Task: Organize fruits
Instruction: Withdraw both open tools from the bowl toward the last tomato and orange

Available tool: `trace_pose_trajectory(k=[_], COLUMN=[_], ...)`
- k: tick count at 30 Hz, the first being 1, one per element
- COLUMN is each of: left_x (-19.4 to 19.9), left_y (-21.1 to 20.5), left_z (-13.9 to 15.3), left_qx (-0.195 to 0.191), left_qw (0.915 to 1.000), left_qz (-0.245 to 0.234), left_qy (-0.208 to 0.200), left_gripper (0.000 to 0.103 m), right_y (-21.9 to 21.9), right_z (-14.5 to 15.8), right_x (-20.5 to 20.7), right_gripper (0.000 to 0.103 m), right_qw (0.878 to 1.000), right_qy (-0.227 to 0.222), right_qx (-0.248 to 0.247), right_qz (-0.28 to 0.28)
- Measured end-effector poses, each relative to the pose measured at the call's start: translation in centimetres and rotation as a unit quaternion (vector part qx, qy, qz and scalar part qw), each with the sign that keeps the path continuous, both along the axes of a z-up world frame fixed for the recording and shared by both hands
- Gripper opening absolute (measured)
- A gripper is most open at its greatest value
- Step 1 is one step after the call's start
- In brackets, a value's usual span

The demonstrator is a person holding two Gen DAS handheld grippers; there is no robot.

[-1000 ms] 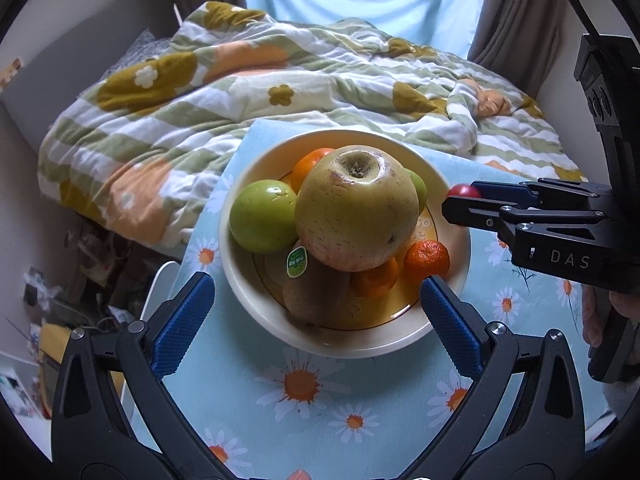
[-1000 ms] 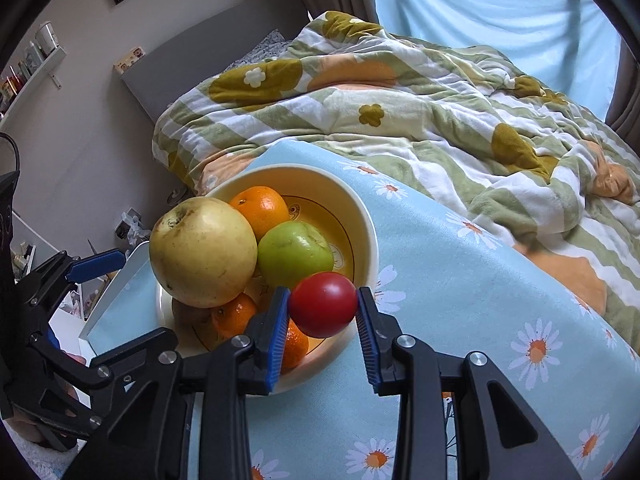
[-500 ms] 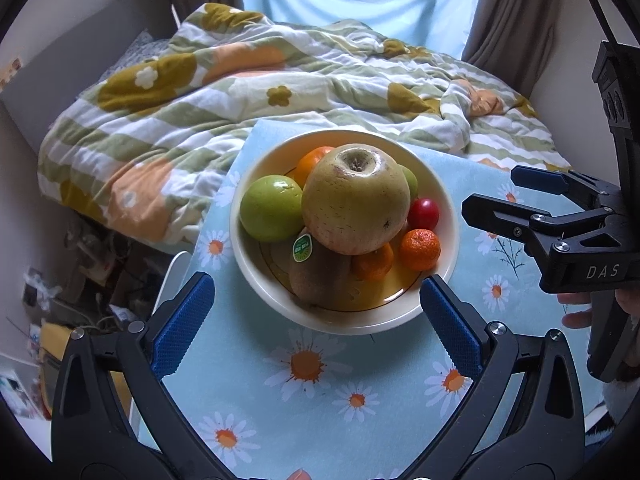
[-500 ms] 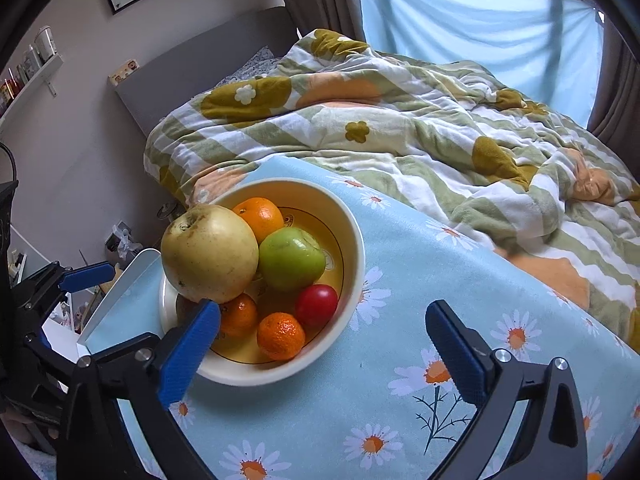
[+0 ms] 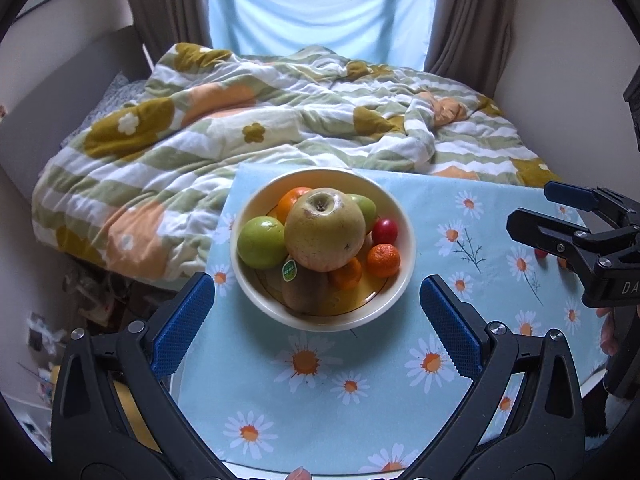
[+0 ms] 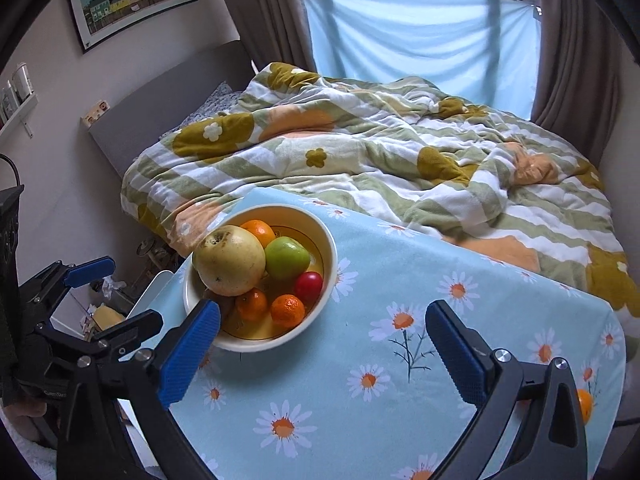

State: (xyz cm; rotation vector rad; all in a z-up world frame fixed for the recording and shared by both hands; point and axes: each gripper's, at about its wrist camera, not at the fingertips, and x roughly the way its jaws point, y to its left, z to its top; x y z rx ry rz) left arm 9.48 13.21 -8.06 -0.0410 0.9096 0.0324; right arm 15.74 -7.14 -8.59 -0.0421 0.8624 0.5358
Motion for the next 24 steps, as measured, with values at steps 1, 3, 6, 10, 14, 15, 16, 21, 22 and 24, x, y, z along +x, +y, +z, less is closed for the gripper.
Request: trace_pose_trajectory(k=[1,3,6,10,14,15,16,21,22,24], left_x=[0.0,0.2,0.6,1.0,1.5,1.8,2.0,3.7,4.0,4.8], left_y=[-0.2,-0.8,-2.0,-4.3,-6.9,-7.7,-8.4,-12.6,-13.6,-15.7], left_z=[0.3,0.8,1.5,2.3,2.7,2.7,2.6,2.1,2.0,1.6], left_qx=[0.002,0.004,0.005,0.008,-0.007,-0.009,-0.01,-0.017,-0.018,-0.021], left_qw=[1.0,0.9997,0.9985,0.9955,0.9919,0.991,0.9903,0.986,0.985,0.9819], left_qz=[-0.006,-0.021,-0.053,-0.092,-0.124,-0.13,-0.136,-0.165,-0.171,-0.188], left_qy=[-0.002,-0.006,-0.013,-0.023,-0.028,-0.027,-0.027,-0.018,-0.017,-0.009], left_gripper=[0.103,0.103,0.103,0.103,0.103,0.103,0.103,0.103,0.103,0.103], right_y=[-0.5,-1.6,-3.7,-6.6,-10.1,-11.0,-12.0,-16.3,-17.1,-18.7], right_z=[0.4,1.2,2.3,3.0,3.4,3.3,3.2,2.1,1.8,1.0], right_x=[-0.5,-1.3,-2.3,-3.4,-4.2,-4.2,-4.3,-4.3,-4.1,-4.0], right_gripper=[0.102,0.102,0.102,0.102,0.102,0.102,0.102,0.102,0.102,0.102], right_qw=[1.0,0.999,0.997,0.992,0.985,0.984,0.983,0.98,0.98,0.98], right_qy=[-0.004,-0.01,-0.011,-0.011,-0.016,-0.015,-0.013,-0.003,0.001,0.008], right_qx=[-0.004,-0.009,0.0,-0.002,-0.005,-0.009,-0.012,-0.028,-0.029,-0.033], right_qz=[-0.013,-0.04,-0.079,-0.125,-0.17,-0.178,-0.183,-0.196,-0.196,-0.194])
